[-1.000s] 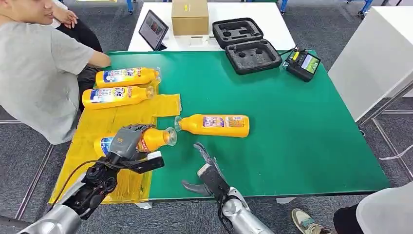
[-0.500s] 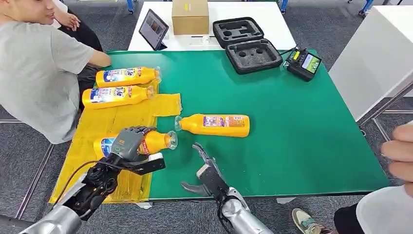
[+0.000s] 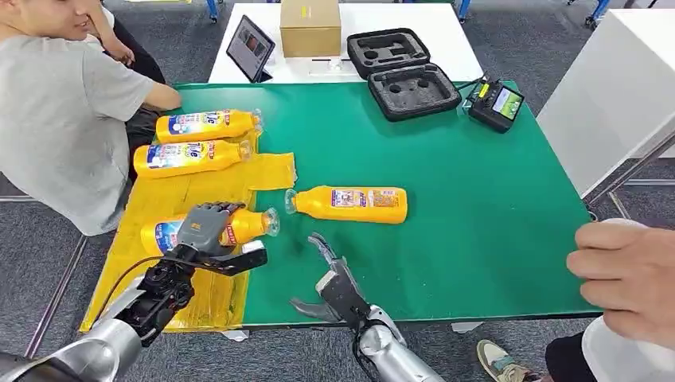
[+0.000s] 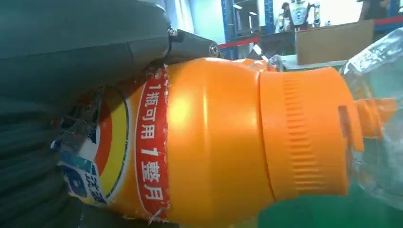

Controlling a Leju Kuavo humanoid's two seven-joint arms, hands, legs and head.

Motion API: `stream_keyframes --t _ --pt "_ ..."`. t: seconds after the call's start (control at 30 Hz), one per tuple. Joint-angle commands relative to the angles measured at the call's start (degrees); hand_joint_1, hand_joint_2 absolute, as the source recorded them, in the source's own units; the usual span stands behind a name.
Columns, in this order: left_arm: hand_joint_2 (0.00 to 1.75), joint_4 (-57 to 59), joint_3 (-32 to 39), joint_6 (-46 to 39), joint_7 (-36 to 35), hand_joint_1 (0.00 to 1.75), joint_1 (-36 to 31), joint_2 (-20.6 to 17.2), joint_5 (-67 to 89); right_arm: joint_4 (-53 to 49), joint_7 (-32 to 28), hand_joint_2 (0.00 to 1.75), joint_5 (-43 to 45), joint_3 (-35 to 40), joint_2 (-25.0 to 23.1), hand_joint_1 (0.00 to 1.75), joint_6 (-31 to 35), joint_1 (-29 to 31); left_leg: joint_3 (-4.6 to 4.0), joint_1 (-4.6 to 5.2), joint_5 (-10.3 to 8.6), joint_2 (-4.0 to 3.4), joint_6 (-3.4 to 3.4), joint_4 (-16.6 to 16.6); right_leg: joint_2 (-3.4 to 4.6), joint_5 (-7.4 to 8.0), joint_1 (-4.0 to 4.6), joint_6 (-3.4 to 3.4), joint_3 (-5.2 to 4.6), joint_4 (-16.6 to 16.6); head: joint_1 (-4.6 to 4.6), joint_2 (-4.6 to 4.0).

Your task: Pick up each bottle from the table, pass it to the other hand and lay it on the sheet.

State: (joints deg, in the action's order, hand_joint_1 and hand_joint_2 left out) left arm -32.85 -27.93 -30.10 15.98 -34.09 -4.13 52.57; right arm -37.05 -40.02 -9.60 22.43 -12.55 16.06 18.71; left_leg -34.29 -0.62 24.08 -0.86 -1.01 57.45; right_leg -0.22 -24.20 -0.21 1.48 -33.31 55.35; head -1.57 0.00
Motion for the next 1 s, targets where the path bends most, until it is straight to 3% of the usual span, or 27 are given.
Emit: stream_keyframes --t 0.03,0.07,0.1,0.87,0.9,1.0 --pt "1.75 8.7 1.1 0.5 -2.4 0.93 -2.0 1.5 1.1 1.3 0.0 1.75 0.3 1.0 0.4 0.00 -0.5 1.4 0.17 0.03 0.05 0.07 0.03 -0.1 0.02 -0.07 -0.03 -0.03 0.15 0.0 0.00 0.00" --pt "1.75 9.6 0.8 0.2 -3.3 0.17 -2.2 1.5 2.2 1.5 0.0 1.75 0.4 1.0 0.2 0.00 -0.6 1.6 0.18 0.03 0.08 0.08 0.03 0.0 0.03 -0.09 -0.04 -0.03 0.16 0.0 0.00 0.00" --pt "1.75 10.2 1.0 0.2 -3.9 0.00 -2.4 1.6 2.4 1.8 0.0 1.75 0.4 1.0 0.1 0.00 -0.6 1.8 0.10 0.02 0.03 0.03 0.02 0.0 0.04 -0.03 -0.02 -0.01 0.09 0.0 0.00 0.00" --pt "1.75 12.0 1.6 1.5 -4.9 0.00 -3.2 3.2 6.6 3.1 0.0 1.75 0.9 0.3 0.0 0.00 -0.1 2.8 0.14 0.03 -0.02 0.08 -0.01 0.0 -0.03 0.00 -0.03 -0.01 0.17 0.0 0.00 0.00" --pt "0.00 11.9 1.9 1.6 -4.8 0.00 -3.3 3.3 6.5 3.2 0.0 1.75 0.9 0.3 0.1 0.00 -0.2 2.9 0.16 0.03 -0.03 0.10 -0.01 0.0 -0.02 0.00 -0.03 -0.02 0.17 0.0 0.02 0.00" --pt "0.00 11.8 2.1 1.4 -4.6 0.00 -3.3 3.3 6.6 3.1 0.0 1.75 1.1 0.2 0.1 0.00 -0.3 2.9 0.15 0.03 -0.04 0.12 -0.02 0.0 -0.07 0.00 -0.03 -0.02 0.18 0.0 0.00 0.00"
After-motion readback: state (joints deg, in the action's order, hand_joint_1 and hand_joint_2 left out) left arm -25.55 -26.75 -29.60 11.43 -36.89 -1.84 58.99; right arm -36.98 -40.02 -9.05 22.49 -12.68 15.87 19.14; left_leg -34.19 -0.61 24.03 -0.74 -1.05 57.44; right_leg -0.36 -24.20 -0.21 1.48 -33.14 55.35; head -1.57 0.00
